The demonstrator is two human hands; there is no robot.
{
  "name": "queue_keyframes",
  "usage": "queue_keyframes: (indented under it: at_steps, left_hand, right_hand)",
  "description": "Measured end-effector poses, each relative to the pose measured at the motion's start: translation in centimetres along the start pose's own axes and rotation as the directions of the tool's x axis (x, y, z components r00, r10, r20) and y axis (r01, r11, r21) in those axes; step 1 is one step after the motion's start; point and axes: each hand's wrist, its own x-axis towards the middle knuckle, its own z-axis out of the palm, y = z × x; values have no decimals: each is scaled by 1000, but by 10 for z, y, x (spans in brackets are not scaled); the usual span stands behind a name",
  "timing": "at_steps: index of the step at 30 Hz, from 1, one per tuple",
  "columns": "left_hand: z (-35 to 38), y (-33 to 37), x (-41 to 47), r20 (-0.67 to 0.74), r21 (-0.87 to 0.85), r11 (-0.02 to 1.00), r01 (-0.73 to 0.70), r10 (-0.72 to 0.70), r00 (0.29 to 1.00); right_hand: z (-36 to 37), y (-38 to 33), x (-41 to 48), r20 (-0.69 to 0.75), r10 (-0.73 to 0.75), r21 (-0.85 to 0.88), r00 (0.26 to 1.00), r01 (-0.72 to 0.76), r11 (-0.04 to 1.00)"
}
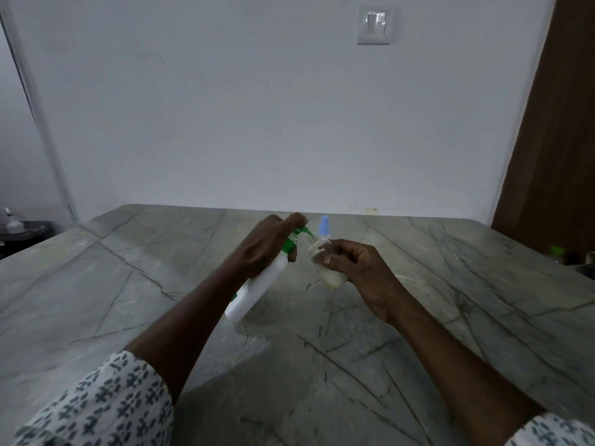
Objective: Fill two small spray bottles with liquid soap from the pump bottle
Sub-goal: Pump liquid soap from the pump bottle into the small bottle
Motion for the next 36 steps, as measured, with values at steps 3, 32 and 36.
queue_keyframes:
  at_steps: [3,32,36]
  left_hand:
    - [2,0,0,-23,38,999,-14,15,1000]
    - [-5,1,-3,26,-58,997,-46,47,999]
    - [-2,0,-2,-6,5,998,-67,67,998]
  right_hand:
    - [-1,0,2,-7,7,-10,1000,-7,1000]
    - [3,2,2,-15,-61,-60,998,60,996]
    - [2,4,3,-37,-59,-51,998,57,997]
